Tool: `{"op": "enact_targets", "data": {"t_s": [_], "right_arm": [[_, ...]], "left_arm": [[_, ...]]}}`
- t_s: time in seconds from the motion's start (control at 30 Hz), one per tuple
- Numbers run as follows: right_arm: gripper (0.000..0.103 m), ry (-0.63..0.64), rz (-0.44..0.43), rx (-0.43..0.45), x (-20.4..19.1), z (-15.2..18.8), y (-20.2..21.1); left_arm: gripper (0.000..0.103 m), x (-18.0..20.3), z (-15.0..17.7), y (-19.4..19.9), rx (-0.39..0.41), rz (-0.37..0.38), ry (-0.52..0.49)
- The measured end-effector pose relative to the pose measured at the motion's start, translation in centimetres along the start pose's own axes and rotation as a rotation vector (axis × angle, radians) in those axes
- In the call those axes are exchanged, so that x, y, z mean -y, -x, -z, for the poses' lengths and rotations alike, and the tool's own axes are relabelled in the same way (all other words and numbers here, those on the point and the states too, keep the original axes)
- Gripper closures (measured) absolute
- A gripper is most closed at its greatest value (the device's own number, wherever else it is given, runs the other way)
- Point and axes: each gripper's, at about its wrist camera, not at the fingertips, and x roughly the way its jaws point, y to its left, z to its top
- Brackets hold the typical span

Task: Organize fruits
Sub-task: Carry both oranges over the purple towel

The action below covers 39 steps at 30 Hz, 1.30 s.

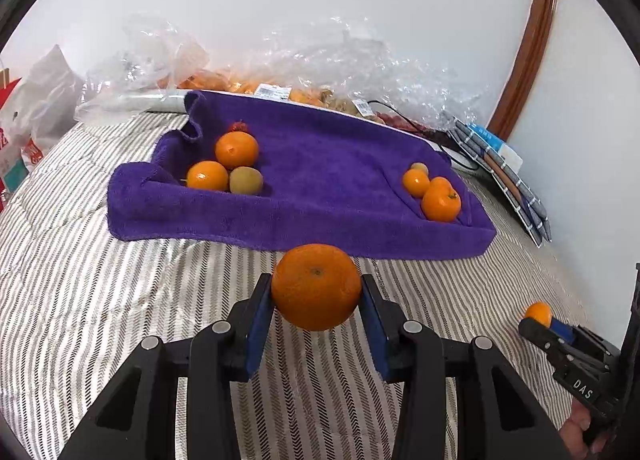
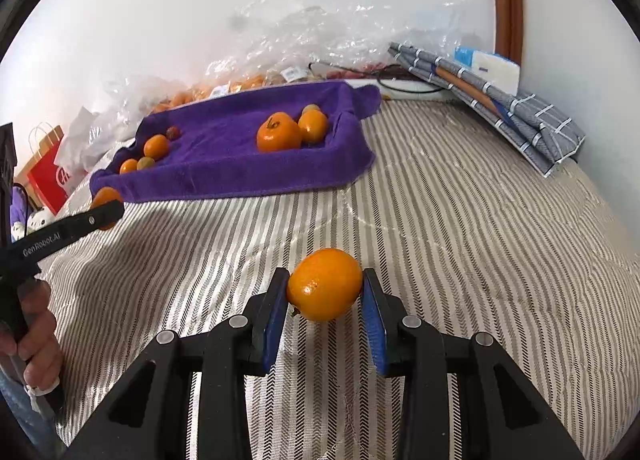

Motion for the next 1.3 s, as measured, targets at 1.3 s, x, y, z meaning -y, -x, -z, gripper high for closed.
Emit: {"op": "enact_targets", "data": {"t_s": [1.3], "right_arm": [[0.067, 0.067, -0.099, 0.058, -6.9, -12.4, -4.1]], "left_arm": [[0.063, -2.7, -11.5, -1.1, -0.021, -0.063, -0.017]]}}
